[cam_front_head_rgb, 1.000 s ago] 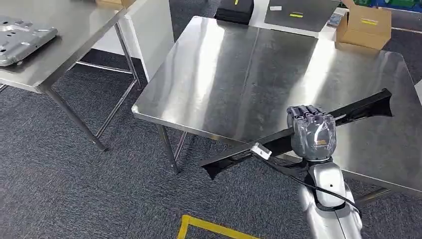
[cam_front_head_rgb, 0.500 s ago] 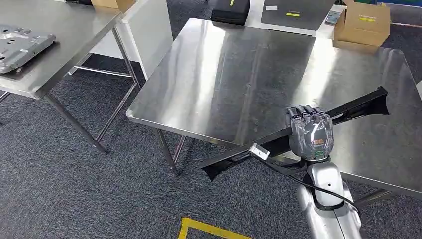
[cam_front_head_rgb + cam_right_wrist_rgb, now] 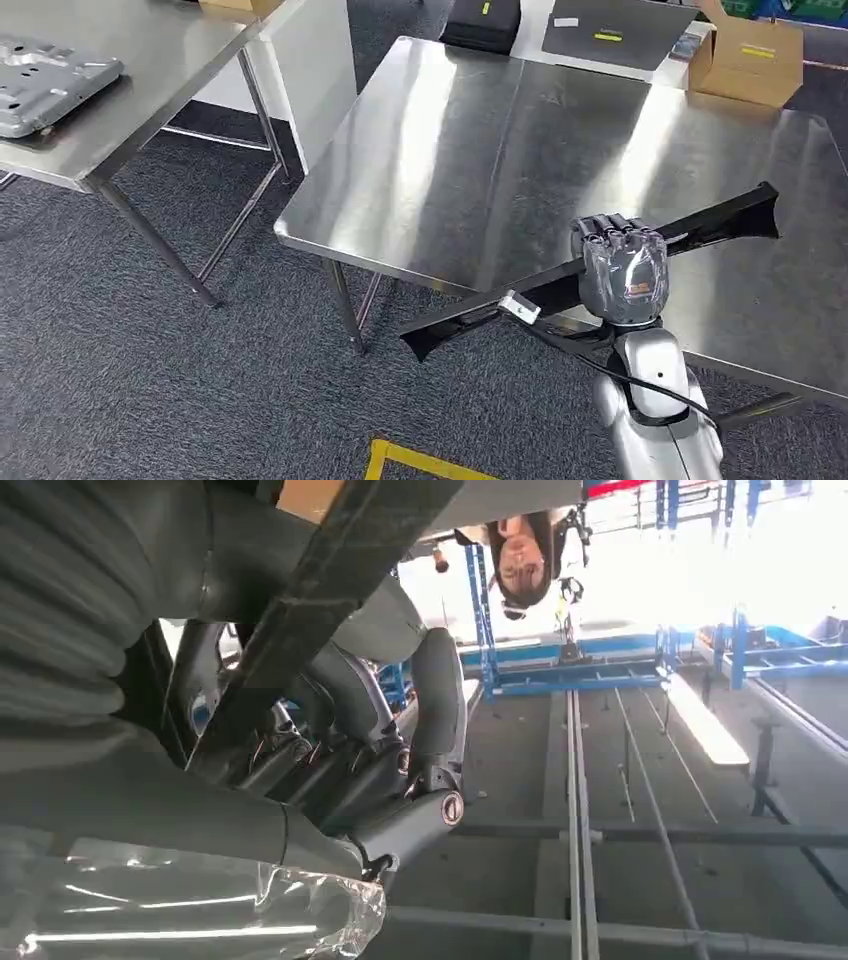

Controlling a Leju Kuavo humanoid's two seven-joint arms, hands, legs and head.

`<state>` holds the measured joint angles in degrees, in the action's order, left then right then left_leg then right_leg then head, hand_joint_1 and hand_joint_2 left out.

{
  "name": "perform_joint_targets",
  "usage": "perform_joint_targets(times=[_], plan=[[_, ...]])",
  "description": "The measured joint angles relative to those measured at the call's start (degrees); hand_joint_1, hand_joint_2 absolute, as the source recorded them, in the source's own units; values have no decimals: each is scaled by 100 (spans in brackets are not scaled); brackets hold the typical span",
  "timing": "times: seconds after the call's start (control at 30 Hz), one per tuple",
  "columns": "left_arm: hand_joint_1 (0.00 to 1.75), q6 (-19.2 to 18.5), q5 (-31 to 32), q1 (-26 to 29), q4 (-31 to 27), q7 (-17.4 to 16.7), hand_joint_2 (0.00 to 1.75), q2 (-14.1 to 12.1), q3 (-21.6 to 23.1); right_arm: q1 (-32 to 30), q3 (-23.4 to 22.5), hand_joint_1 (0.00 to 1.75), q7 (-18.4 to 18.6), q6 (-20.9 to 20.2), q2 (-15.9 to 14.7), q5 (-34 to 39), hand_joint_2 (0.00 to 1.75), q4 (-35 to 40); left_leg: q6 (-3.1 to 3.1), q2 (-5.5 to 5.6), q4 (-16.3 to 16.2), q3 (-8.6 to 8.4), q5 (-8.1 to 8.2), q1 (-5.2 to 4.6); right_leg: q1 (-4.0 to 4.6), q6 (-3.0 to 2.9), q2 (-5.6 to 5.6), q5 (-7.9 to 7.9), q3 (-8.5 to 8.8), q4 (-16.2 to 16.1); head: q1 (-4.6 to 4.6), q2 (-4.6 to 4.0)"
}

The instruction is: Take the parts from the cabinet and place them on the table.

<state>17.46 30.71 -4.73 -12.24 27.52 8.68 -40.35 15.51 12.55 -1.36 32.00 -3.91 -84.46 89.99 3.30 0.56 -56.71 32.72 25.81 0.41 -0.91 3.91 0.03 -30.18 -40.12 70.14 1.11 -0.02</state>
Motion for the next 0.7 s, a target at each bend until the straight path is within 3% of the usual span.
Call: perform_joint_targets(times=[0.07, 0.1, 0.13, 0.17, 0.27, 0.47, 0.5, 0.53, 0.57, 0.6, 0.67, 0.7], plan=[[0, 0, 0, -1, 0, 0, 175, 2, 0, 13, 2, 162, 0, 0, 0, 0, 175, 0, -42, 16, -1, -51, 33, 1, -8, 60, -10, 458, 584, -1182, -11, 0], [0, 0, 0, 0, 0, 0, 175, 2, 0, 14, 0, 162, 0, 0, 0, 0, 175, 0, -57, 19, -2, -53, 44, -6, -12, 28, -20, 504, 659, -1389, -15, 0], [0, 0, 0, -1, 0, 0, 175, 2, 0, 10, 2, 162, 0, 0, 0, 0, 175, 0, -82, 22, -19, -55, 64, -47, 12, -6, -12, 514, 678, -1383, -9, 0], [0, 0, 0, -1, 0, 0, 175, 2, 0, 12, 2, 162, 0, 0, 2, 0, 175, 0, -107, 27, -20, -45, 77, -50, 32, -65, -4, 534, 705, -1398, -11, 0], [0, 0, 0, 1, 0, 0, 175, 4, 0, 8, 0, 162, 4, 0, -4, 0, 175, 0, -160, 21, -6, -58, 83, -30, 48, -159, -2, 523, 677, -1377, -9, 0], [0, 0, 0, -1, 0, 0, 175, 4, 0, 9, 0, 162, 4, 0, -4, 0, 175, 0, -173, 21, -7, -62, 90, -31, 31, -174, -1, 527, 687, -1388, -11, 0], [0, 0, 0, -1, 0, 0, 175, -2, 0, 10, 0, 162, 4, 0, 0, 0, 175, 2, -215, 11, -75, -9, 152, -1, -52, -229, -1, 549, 735, -1422, -7, 0], [0, 0, 0, -1, 0, 0, 175, -2, 0, 16, 0, 162, 4, 0, 0, 0, 175, 2, -238, -5, -194, 26, 235, -6, -50, -263, -3, 533, 750, -1424, 4, 0], [0, 0, 0, 3, 0, 0, 175, -2, 0, 12, 0, 162, 4, 0, 7, 0, 175, 0, -333, -16, -1636, 778, 893, 29, -28, -336, -8, 504, 764, -1417, 26, 0], [0, 0, 0, 11, 0, 0, 175, 0, 0, 6, 2, 162, 4, -2, 9, 0, 175, 0, -338, -30, -1537, 855, 557, 37, -25, -348, 1, 489, 786, -1413, 31, 0], [0, 0, 0, 9, 0, 0, 175, -4, 0, 7, 2, 162, 4, -2, 9, 0, 175, 0, -284, -40, -422, 317, -34, 36, -25, -317, 14, 453, 839, -1413, 33, 0], [0, 0, 0, 7, 0, 0, 175, -9, 0, 9, 0, 162, 4, -2, 9, 0, 175, 0, -244, -39, -107, 168, -63, 32, -22, -299, 14, 442, 846, -1414, 26, 0]])
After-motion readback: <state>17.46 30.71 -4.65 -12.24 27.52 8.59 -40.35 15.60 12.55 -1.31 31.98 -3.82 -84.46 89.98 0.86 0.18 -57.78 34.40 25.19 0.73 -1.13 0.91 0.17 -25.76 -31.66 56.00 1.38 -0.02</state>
